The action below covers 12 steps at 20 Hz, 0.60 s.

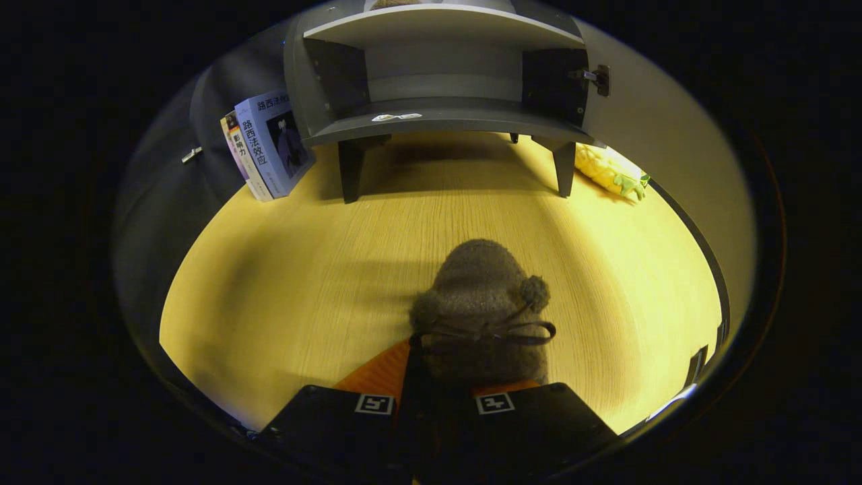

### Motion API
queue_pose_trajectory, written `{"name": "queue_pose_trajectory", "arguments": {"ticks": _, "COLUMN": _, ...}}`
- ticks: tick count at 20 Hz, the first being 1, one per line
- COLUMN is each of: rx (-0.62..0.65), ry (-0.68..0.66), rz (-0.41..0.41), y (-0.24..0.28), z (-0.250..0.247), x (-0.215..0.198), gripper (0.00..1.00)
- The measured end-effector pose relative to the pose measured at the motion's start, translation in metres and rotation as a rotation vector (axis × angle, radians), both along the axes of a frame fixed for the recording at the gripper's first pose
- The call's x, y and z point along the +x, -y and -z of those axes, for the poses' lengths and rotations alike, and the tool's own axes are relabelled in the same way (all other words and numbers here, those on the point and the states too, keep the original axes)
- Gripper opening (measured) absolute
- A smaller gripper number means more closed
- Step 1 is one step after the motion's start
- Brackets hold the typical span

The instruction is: Open the shoe cabinet door, grab the shoes and put them into the shoe cabinet, then close the shoe cabinet door.

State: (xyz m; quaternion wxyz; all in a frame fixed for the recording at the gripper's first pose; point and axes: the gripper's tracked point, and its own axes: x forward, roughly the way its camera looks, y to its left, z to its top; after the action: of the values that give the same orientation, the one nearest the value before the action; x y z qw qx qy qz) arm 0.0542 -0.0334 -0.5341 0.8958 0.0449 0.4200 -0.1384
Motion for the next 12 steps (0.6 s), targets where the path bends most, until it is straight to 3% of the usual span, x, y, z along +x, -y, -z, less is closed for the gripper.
{"name": "queue_pose_trajectory", "arguments": {"ticks": 6, "rx": -0.035, "ry": 0.043, "rz": -0.022, "y": 0.008, "z": 0.005, "x": 0.02, "gripper": 0.24}}
{"name": "queue_pose_trajectory", "arguments": {"ticks": 7, "rx": -0.045, "ry": 0.053, "rz": -0.019, "y": 0.009, "z": -0.012, "x": 0.006, "gripper": 0.24}}
{"name": "queue_pose_trajectory", "arguments": {"ticks": 8, "rx": -0.046, "ry": 0.041, "rz": -0.015, "y": 0.016, "z": 0.018, "x": 0.025, "gripper": 0.06}}
{"name": "queue_pose_trajectory", "arguments": {"ticks": 12, "rx": -0.028, "ry": 0.023, "rz": -0.006, "y": 0.013, "z": -0.001, "x": 0.015, "gripper": 0.06}}
